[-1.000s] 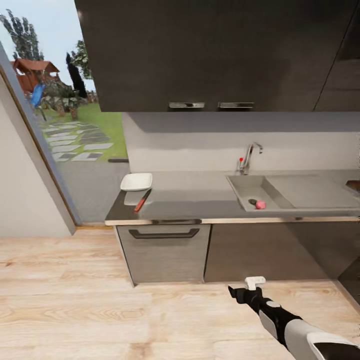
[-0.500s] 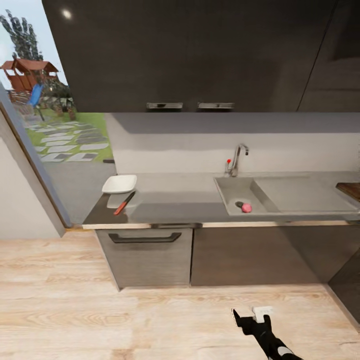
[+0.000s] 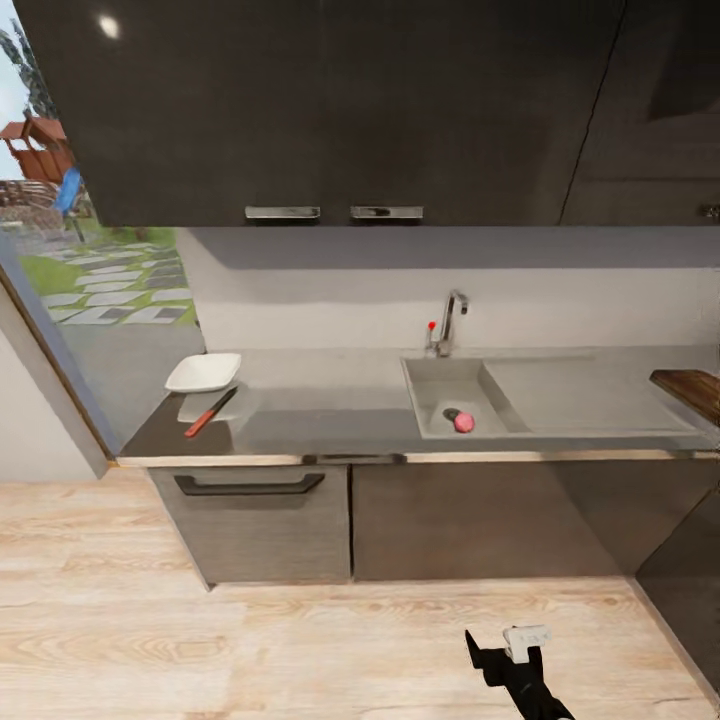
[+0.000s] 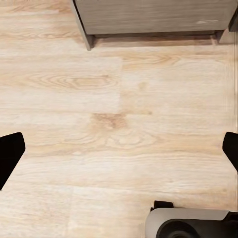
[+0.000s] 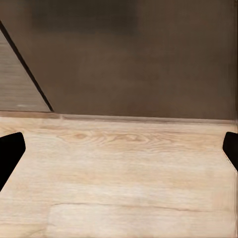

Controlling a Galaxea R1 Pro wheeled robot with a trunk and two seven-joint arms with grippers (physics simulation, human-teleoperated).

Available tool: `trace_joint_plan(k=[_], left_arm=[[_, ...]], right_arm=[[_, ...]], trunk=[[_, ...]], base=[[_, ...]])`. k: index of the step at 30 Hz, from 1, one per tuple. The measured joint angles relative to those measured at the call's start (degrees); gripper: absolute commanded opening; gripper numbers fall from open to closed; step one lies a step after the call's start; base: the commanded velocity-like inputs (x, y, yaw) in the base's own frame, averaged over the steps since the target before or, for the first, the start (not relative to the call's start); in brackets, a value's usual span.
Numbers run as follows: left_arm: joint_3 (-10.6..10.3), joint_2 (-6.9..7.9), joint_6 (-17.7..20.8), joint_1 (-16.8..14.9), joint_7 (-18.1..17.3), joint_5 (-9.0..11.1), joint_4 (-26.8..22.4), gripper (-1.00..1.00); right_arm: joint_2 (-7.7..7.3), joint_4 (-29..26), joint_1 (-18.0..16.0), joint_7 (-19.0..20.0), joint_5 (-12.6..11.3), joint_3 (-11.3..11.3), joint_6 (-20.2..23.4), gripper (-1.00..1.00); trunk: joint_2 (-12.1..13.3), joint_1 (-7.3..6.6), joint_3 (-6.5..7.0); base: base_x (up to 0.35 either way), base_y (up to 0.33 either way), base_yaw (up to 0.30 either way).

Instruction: In the kitchen, take the Vidalia onion out of the sink, dice it on the chopping board with the paring knife, put the diced onion into the bowl on the countertop, then place both the paring knife and the chopping board into the sink.

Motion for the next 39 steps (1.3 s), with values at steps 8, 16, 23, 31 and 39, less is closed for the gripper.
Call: trace_joint_plan(k=[8,16,23,31,39], left_arm=[[0.00,0.00,0.00,0.00,-0.03,-0.01,0.00,1.00],[0.03,0.00,-0.01,0.01,-0.08,-0.05,-0.01,1.00],[0.04,0.00,-0.03,-0.01,-0.08,-0.05,0.05,1.00],[0.04,0.00,-0.02,0.00,-0.08,-0.05,0.08,1.00],[0.02,0.00,-0.08,0.01,-0.08,-0.05,0.08,1.00]], right_arm=[[0.04,-0.01,0.02,-0.22,-0.05,-0.05,0.12,1.00],[0.04,-0.05,0.03,-0.94,-0.19,-0.11,0.14,1.00],[0.04,-0.06,0.03,-1.05,-0.24,-0.11,0.14,1.00],[0.09,-0.03,0.03,-1.04,-0.25,-0.11,0.22,1.00],[0.13,-0.02,0.03,-1.11,-0.25,-0.11,0.23,1.00]], trunk=[[0.00,0.00,0.00],[0.00,0.01,0.00],[0.00,0.01,0.23],[0.00,0.01,0.73],[0.00,0.01,1.28]], base=[[0.076,-0.266,0.000],[0.011,-0.035,-0.001],[0.001,-0.002,-0.121],[0.000,0.000,-0.192],[0.000,0.000,-0.192]])
